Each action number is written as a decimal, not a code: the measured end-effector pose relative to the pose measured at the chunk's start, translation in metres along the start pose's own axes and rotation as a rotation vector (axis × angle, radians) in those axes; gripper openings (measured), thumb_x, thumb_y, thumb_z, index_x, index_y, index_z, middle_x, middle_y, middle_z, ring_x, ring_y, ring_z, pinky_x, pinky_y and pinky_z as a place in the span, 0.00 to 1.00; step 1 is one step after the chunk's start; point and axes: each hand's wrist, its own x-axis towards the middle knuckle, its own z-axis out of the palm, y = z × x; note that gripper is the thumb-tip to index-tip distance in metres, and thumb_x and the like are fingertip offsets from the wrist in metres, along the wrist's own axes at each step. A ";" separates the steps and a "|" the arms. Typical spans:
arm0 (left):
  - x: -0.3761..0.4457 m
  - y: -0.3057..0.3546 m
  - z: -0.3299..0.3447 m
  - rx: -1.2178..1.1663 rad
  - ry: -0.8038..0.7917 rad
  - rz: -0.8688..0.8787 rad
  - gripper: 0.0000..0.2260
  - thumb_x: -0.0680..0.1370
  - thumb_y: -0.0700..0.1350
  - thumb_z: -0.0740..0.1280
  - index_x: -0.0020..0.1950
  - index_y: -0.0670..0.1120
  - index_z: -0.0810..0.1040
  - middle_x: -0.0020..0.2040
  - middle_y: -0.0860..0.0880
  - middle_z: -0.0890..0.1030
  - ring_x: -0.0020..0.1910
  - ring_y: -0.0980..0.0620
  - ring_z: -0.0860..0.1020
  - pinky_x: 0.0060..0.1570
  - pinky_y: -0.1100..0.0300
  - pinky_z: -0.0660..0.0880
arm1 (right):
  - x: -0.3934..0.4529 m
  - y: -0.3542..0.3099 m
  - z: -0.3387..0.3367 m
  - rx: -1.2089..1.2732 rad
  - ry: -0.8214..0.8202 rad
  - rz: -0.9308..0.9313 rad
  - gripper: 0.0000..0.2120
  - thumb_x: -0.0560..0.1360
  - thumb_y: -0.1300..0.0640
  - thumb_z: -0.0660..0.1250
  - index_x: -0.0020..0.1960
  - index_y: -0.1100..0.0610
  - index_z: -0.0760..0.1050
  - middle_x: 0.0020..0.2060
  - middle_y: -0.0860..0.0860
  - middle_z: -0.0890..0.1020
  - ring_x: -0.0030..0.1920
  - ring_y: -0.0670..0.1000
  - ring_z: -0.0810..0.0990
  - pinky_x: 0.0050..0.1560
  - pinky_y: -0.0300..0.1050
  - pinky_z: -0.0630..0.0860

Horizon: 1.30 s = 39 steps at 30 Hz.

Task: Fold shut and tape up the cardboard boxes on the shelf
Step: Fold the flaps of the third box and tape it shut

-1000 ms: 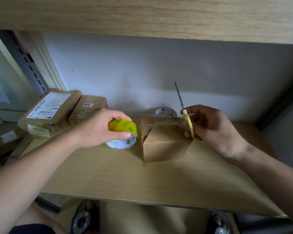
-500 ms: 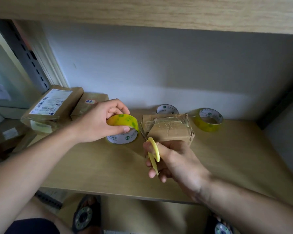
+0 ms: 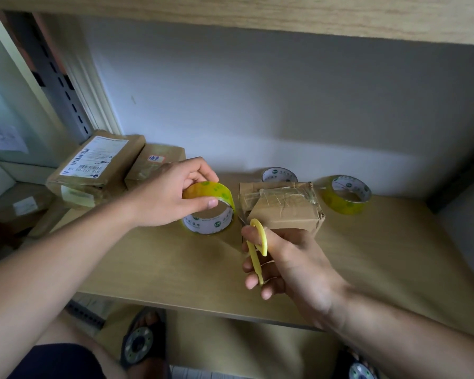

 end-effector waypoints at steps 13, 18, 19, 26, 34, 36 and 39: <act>-0.003 0.005 0.000 -0.040 -0.028 0.007 0.16 0.74 0.43 0.76 0.59 0.46 0.78 0.52 0.49 0.85 0.48 0.53 0.85 0.54 0.49 0.83 | 0.024 -0.002 0.012 0.032 0.148 -0.053 0.18 0.75 0.49 0.75 0.49 0.66 0.81 0.32 0.56 0.84 0.25 0.51 0.79 0.23 0.40 0.70; -0.005 0.002 -0.003 -0.047 -0.038 0.002 0.15 0.75 0.41 0.76 0.60 0.46 0.77 0.52 0.48 0.85 0.48 0.54 0.84 0.52 0.51 0.82 | 0.027 0.000 0.016 0.040 0.173 -0.057 0.20 0.74 0.49 0.76 0.50 0.67 0.81 0.35 0.60 0.86 0.25 0.51 0.79 0.23 0.40 0.70; -0.005 0.002 -0.003 -0.044 -0.042 0.001 0.15 0.75 0.41 0.76 0.60 0.46 0.77 0.53 0.48 0.85 0.48 0.53 0.85 0.53 0.50 0.83 | 0.028 0.000 0.017 0.041 0.175 -0.057 0.20 0.75 0.49 0.76 0.50 0.67 0.81 0.36 0.61 0.86 0.25 0.51 0.79 0.23 0.40 0.70; -0.005 0.001 -0.004 -0.037 -0.050 -0.002 0.15 0.76 0.40 0.76 0.60 0.47 0.77 0.54 0.49 0.84 0.50 0.52 0.85 0.54 0.50 0.82 | 0.033 0.006 0.018 0.036 0.185 -0.075 0.19 0.75 0.52 0.76 0.48 0.71 0.81 0.31 0.57 0.84 0.23 0.48 0.78 0.21 0.38 0.69; -0.009 -0.002 -0.012 -0.049 -0.060 -0.008 0.15 0.76 0.39 0.75 0.60 0.47 0.77 0.55 0.47 0.84 0.50 0.46 0.84 0.54 0.47 0.82 | 0.036 0.007 0.017 -0.019 0.166 -0.069 0.14 0.74 0.53 0.77 0.46 0.65 0.83 0.31 0.56 0.84 0.24 0.49 0.77 0.22 0.40 0.67; -0.010 -0.004 -0.014 -0.041 -0.072 -0.012 0.15 0.76 0.39 0.75 0.60 0.47 0.77 0.55 0.47 0.84 0.50 0.46 0.84 0.54 0.46 0.82 | 0.036 0.007 0.017 -0.020 0.158 -0.064 0.14 0.74 0.53 0.77 0.46 0.65 0.84 0.32 0.57 0.84 0.24 0.49 0.77 0.22 0.40 0.67; -0.013 -0.005 -0.018 -0.035 -0.086 -0.020 0.15 0.76 0.40 0.76 0.60 0.47 0.77 0.54 0.48 0.84 0.50 0.46 0.84 0.54 0.46 0.82 | 0.034 0.008 0.019 -0.024 0.153 -0.061 0.13 0.73 0.53 0.78 0.45 0.65 0.84 0.31 0.56 0.83 0.24 0.49 0.76 0.23 0.40 0.67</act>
